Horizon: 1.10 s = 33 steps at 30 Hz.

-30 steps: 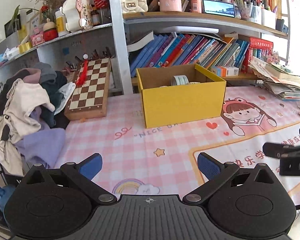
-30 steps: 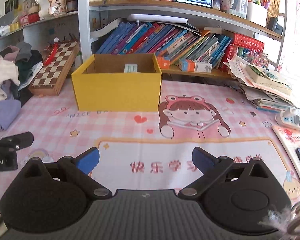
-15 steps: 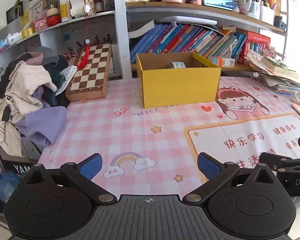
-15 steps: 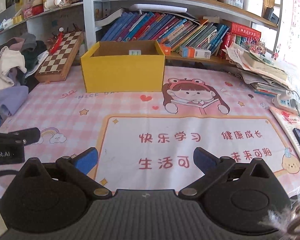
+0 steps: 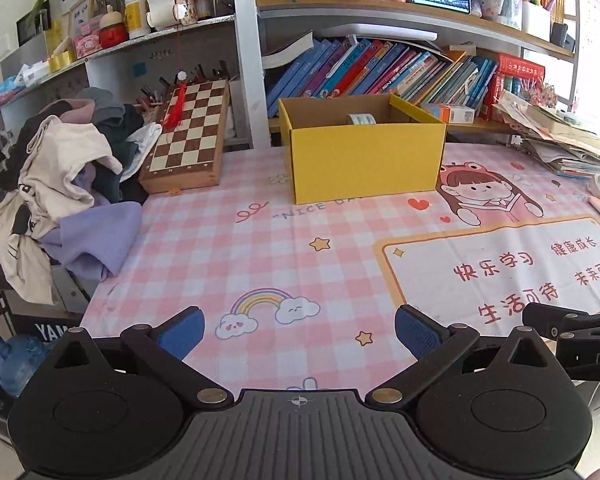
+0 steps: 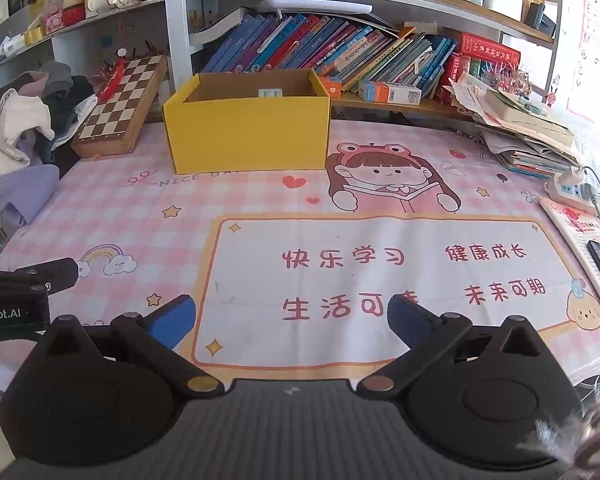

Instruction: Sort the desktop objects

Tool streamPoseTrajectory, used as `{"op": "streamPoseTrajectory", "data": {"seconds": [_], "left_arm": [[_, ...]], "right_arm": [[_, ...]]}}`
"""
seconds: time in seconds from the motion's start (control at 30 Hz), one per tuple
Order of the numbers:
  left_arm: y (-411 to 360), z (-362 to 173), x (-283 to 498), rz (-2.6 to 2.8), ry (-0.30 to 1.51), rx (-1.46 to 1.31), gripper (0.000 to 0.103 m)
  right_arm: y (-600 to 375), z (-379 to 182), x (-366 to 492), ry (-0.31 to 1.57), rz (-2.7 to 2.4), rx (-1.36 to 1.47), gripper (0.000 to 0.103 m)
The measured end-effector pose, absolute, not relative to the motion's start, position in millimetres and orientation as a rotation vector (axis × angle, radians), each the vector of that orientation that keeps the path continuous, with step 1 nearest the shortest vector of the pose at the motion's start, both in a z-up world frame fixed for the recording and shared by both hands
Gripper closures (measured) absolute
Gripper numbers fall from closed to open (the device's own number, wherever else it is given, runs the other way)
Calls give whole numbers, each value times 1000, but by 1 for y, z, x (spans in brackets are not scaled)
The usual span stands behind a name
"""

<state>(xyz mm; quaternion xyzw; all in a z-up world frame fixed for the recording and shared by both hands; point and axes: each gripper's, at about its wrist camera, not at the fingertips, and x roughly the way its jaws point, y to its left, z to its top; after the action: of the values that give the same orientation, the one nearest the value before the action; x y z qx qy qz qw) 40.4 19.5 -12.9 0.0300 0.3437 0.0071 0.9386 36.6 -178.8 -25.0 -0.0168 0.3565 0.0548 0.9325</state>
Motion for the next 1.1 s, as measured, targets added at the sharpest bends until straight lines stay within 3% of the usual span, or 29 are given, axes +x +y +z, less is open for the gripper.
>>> {"op": "streamPoseTrajectory", "data": {"seconds": [1.1], "left_arm": [[26, -20, 39, 4, 745, 10, 0]], "right_arm": [[-174, -29, 38, 749, 135, -59, 0]]}}
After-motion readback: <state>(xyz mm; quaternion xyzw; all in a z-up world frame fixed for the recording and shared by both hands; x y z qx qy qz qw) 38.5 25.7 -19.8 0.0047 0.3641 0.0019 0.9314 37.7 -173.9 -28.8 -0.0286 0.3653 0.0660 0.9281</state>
